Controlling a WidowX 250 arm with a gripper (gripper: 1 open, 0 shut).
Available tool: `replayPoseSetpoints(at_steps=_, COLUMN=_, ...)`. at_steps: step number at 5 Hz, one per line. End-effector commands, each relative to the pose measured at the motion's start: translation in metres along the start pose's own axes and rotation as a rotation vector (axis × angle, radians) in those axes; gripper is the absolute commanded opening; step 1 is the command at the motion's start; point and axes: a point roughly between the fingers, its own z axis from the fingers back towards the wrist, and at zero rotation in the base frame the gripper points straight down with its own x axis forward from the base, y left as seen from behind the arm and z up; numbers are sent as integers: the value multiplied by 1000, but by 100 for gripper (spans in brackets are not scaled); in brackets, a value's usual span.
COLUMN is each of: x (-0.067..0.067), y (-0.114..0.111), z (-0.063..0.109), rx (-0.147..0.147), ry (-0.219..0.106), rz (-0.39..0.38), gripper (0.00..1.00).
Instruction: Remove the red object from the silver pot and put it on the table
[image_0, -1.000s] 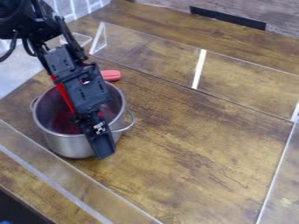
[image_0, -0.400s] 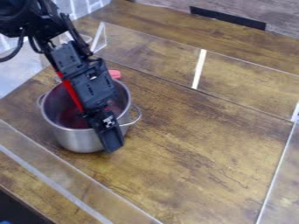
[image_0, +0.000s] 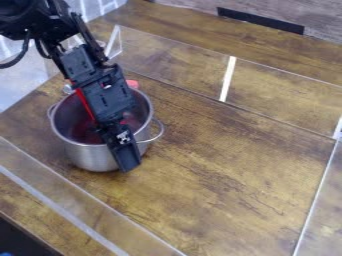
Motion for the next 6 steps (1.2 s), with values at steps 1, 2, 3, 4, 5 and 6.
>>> replayPoseSetpoints(at_steps=1, x=-1, y=5, z=8, rx=20, ry=-29, rz=4, gripper=0)
replayPoseSetpoints(at_steps=2, x=-2, y=6, z=6, rx=18, ry=-33, rz=12, gripper=0)
replayPoseSetpoints(at_steps=3, x=-13, y=10, z=6, rx=23, ry=-59, rz=54, gripper=0)
replayPoseSetpoints(at_steps=4, x=-23, y=14, z=5, rx=27, ry=-80, rz=98, gripper=0)
replayPoseSetpoints(at_steps=5, x=-18, y=-3, z=11, rx=4, ry=-69, rz=66, gripper=0)
replayPoseSetpoints(at_steps=6, x=-9, y=-9, z=24, rx=-9, ry=-94, rz=85, gripper=0)
